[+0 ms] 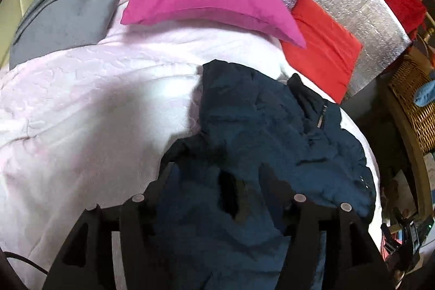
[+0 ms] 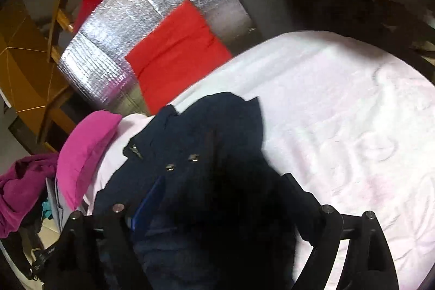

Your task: Fold large clothes

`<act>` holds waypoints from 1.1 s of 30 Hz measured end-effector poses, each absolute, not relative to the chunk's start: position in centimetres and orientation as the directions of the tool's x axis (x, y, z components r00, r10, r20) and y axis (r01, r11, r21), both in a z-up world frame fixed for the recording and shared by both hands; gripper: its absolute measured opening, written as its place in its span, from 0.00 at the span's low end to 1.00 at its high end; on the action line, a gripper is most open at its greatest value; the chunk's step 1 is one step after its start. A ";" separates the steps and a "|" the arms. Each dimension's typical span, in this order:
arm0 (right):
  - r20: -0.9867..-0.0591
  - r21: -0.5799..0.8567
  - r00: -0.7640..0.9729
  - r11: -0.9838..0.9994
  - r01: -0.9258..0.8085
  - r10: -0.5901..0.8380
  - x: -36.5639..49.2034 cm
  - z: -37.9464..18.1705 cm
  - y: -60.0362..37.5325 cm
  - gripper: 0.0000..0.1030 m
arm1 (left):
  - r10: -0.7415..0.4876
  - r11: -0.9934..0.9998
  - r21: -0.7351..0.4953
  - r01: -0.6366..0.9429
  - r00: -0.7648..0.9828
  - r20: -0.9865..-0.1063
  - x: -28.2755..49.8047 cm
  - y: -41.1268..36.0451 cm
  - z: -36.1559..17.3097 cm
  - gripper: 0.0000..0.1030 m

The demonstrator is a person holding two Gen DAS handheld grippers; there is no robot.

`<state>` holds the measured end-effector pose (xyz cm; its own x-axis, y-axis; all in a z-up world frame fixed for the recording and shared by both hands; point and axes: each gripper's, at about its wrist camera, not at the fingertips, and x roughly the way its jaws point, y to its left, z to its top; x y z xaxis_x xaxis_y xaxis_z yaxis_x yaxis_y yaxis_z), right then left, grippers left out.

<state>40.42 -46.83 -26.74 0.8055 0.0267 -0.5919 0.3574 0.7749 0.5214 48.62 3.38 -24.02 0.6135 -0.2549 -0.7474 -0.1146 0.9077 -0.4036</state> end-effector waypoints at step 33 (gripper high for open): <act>-0.578 0.548 0.798 0.805 0.227 0.169 44.7 -27.5 -44.8 0.28 | -0.383 0.860 -0.511 -0.010 0.648 -0.658 54.0 4.3 -26.5 0.25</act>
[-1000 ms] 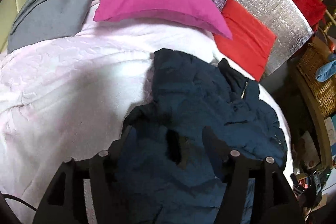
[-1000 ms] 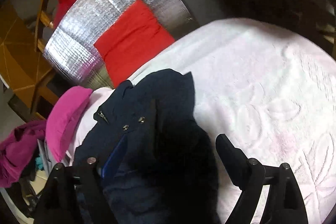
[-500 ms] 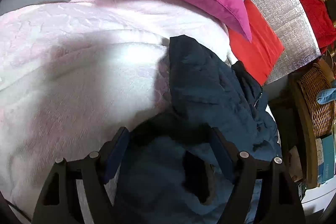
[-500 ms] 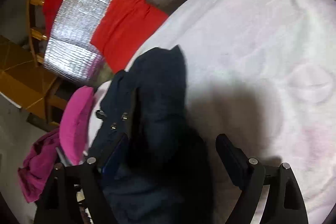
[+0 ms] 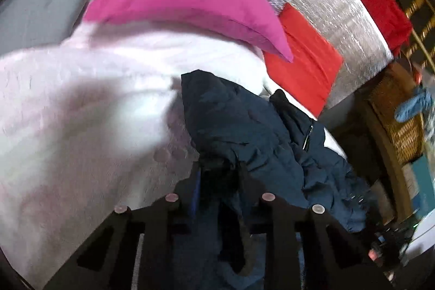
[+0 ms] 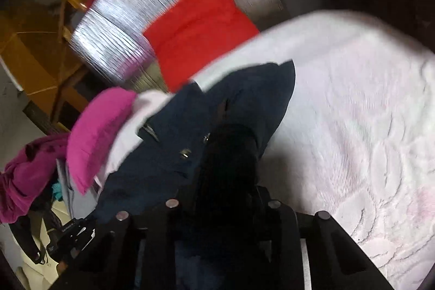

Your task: Fold large clothes

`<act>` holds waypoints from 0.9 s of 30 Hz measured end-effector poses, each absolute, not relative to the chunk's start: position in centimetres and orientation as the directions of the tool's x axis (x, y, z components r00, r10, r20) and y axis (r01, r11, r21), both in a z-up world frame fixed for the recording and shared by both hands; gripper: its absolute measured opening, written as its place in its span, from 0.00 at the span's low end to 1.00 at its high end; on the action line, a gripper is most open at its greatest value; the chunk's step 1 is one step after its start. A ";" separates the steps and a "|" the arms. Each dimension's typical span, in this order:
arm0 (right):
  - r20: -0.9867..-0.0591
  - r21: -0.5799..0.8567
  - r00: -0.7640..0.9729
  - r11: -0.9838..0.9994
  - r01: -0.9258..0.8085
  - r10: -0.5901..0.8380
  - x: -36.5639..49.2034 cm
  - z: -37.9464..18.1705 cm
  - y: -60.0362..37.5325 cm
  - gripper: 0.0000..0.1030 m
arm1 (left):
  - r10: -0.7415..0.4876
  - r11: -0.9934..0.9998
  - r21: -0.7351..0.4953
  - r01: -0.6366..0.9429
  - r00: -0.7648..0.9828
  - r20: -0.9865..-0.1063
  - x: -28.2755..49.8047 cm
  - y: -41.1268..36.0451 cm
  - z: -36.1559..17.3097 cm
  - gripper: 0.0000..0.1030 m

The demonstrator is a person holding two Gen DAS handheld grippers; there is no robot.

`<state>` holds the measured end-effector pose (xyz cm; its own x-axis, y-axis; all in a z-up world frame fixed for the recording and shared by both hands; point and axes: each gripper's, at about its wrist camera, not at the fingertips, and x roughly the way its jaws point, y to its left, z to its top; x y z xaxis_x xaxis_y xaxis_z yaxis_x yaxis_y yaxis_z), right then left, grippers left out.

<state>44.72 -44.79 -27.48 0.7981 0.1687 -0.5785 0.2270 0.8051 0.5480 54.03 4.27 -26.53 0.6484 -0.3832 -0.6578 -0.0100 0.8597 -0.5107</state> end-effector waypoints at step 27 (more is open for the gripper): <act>-0.617 0.620 0.740 0.744 0.248 0.268 28.9 -28.6 -47.9 0.78 | -0.328 0.910 -0.414 -0.035 0.549 -0.769 37.4 8.1 -25.7 0.64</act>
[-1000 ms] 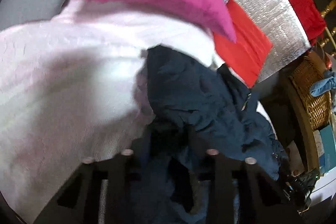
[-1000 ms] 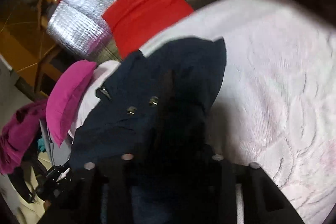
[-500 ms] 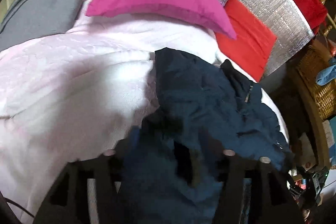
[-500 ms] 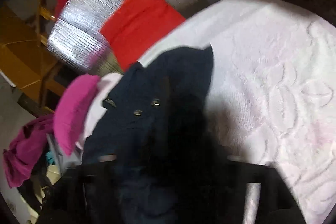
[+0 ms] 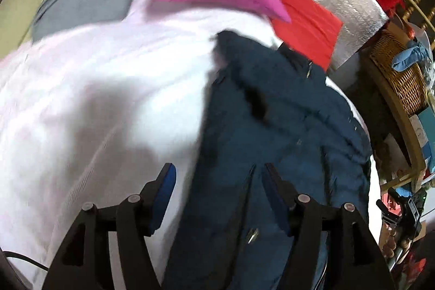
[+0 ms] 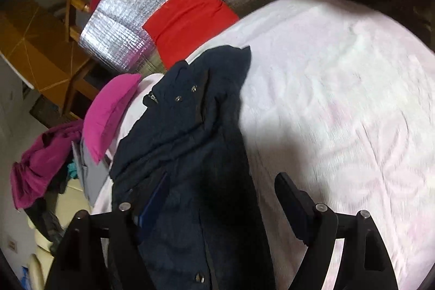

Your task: Fold large clothes

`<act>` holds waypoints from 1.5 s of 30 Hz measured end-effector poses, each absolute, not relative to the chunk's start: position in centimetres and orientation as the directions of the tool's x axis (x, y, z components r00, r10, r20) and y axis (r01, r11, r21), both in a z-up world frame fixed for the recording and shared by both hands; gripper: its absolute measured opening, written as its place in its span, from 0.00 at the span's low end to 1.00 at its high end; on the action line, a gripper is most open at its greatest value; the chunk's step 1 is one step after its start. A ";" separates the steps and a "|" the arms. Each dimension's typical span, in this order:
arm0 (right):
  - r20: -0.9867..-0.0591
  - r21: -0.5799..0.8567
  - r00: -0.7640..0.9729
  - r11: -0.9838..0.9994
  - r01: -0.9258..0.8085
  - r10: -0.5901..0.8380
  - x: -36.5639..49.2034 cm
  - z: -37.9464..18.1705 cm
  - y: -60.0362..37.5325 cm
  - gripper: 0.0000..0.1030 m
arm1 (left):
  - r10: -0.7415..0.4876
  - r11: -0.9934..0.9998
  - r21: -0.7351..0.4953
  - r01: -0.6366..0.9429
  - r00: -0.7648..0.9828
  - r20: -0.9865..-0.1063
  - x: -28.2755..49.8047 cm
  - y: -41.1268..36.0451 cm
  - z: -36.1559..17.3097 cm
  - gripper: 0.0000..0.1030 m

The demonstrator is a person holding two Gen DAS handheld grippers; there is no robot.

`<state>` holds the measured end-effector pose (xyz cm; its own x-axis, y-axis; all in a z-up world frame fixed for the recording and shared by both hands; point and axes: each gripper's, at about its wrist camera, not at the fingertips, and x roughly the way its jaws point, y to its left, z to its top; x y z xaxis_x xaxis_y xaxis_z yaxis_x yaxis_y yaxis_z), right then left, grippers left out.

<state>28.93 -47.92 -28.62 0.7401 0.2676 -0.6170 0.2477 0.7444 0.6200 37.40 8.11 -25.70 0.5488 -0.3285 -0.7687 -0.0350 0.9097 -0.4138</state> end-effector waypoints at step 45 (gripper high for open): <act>-0.601 0.737 0.645 0.639 0.219 0.472 24.2 -33.3 -46.2 0.53 | -0.570 0.803 -0.594 0.049 0.350 -0.743 30.6 9.5 -29.9 0.19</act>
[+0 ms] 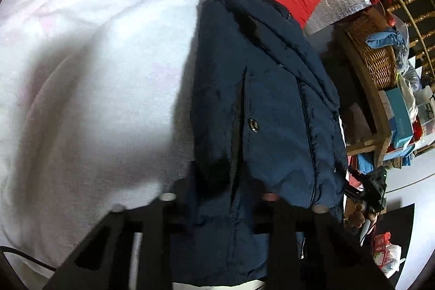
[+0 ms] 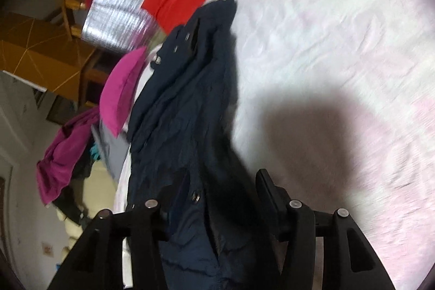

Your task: Fold large clothes

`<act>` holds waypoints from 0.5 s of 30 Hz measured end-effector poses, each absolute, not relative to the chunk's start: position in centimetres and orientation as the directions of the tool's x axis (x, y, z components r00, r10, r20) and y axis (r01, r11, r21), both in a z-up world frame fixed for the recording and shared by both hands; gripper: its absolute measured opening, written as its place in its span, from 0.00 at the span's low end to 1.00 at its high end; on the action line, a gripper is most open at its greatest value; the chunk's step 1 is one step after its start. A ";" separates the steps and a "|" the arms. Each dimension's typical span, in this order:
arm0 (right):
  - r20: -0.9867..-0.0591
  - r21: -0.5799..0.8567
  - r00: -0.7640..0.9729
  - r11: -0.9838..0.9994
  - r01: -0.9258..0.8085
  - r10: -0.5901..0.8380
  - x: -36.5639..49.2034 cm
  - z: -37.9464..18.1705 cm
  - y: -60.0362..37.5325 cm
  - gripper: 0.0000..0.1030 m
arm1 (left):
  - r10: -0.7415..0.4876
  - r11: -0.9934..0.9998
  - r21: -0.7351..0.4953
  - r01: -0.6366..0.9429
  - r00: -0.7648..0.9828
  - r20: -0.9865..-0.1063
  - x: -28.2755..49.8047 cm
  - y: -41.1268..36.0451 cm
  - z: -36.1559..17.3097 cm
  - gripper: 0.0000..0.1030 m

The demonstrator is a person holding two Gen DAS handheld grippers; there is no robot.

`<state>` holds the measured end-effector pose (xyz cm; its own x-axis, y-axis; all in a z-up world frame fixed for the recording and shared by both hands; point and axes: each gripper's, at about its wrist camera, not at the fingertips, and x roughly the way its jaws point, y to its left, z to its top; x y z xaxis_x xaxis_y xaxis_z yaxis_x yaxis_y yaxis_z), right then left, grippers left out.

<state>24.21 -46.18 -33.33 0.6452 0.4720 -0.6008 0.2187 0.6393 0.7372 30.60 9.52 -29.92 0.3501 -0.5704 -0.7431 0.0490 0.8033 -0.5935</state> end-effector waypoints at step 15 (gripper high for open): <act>-0.527 0.736 0.692 0.672 0.081 0.493 21.1 -30.9 -42.2 0.14 | -0.582 0.780 -0.618 0.102 0.484 -0.654 25.8 9.9 -25.9 0.05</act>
